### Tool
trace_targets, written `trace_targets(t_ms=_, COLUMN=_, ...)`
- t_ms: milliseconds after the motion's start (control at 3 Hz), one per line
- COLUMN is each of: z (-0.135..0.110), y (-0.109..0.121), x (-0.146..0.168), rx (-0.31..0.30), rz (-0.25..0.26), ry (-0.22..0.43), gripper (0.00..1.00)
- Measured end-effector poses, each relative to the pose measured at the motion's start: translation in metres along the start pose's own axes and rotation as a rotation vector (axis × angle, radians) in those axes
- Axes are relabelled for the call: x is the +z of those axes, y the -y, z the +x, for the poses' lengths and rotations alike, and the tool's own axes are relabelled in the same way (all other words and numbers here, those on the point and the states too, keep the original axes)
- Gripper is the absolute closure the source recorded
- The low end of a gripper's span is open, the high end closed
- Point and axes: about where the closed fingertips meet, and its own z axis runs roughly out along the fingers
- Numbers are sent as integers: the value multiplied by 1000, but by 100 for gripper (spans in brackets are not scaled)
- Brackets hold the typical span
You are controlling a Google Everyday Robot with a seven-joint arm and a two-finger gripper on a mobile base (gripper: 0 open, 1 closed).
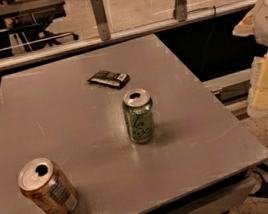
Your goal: Move green can near orange can
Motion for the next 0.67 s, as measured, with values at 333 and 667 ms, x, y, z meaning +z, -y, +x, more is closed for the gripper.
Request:
trace_targets(t_ms=333, z=-3, y=0, x=1, rx=-3, rz=-3, ry=8, gripper=0)
trace_targets(t_ms=667, z=-26, y=1, x=13, rx=-36, rz=-38, ry=82, gripper=0)
